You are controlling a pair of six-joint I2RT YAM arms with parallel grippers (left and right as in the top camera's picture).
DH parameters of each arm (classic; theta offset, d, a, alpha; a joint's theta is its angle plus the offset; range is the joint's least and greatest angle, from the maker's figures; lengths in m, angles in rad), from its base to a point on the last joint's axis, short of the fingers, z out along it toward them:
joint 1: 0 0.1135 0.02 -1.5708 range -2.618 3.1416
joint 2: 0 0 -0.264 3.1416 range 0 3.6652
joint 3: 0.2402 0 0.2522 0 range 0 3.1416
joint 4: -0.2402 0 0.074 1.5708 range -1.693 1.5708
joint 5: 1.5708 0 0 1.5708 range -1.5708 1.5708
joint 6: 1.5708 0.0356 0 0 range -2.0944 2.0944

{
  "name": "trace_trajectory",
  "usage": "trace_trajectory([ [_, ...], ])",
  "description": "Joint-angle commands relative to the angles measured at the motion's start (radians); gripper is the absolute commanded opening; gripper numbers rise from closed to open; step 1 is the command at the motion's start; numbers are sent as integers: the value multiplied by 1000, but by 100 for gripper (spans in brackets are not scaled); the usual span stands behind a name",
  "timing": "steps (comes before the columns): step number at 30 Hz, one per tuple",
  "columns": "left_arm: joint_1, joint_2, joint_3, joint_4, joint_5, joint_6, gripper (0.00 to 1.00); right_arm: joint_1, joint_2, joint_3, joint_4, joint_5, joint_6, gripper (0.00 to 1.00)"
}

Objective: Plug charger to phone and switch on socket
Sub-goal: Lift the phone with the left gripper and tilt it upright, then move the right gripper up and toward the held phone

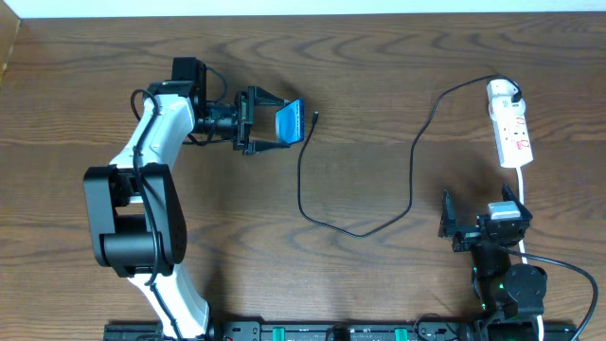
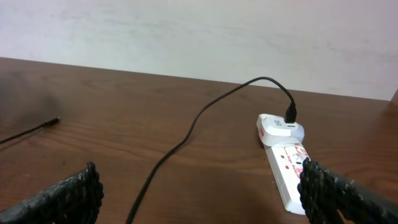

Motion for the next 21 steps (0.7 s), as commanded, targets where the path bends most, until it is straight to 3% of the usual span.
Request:
trace_trajectory([
  [1, -2, -30, 17, 1, 59, -9, 67, -6, -2, -2, -4, -6, 9, 99],
  [21, -2, -30, 17, 3, 58, -9, 67, -6, -2, -2, 23, 31, 22, 99],
])
